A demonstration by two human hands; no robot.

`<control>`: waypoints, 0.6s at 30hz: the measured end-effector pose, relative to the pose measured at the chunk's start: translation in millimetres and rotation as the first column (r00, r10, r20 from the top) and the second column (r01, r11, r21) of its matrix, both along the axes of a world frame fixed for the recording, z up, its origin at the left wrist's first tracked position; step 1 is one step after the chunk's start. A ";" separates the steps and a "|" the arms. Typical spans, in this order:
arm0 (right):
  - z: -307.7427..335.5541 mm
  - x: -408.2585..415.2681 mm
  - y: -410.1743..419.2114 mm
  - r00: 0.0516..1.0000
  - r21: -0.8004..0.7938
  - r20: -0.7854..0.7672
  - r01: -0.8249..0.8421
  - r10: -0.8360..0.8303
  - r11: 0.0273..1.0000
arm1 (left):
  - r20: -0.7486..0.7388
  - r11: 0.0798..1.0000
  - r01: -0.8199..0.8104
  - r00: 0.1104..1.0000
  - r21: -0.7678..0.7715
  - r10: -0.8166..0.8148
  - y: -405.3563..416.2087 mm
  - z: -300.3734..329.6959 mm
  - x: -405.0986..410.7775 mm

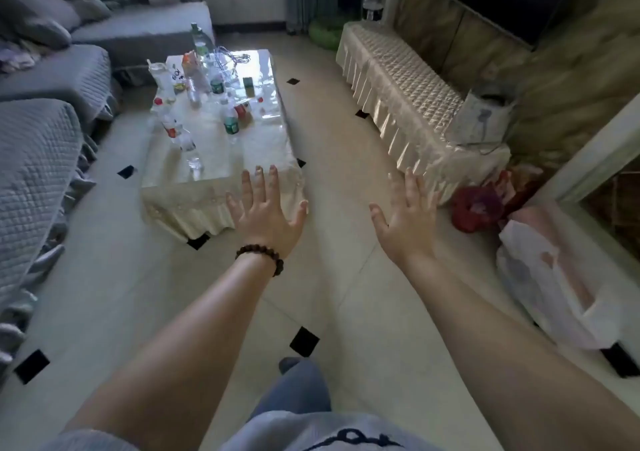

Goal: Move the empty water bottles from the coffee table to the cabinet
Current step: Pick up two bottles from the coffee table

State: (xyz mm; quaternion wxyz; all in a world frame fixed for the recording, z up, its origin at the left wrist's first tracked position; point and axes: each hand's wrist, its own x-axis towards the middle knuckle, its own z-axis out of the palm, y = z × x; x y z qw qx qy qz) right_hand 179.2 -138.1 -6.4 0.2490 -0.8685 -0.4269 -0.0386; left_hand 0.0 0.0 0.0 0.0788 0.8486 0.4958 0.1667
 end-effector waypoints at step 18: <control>-5.3 245.0 252.9 0.999 -0.045 -0.011 -0.038 0.037 0.998 | -0.056 0.994 -0.090 0.995 -0.059 0.086 233.5 -26.1 231.4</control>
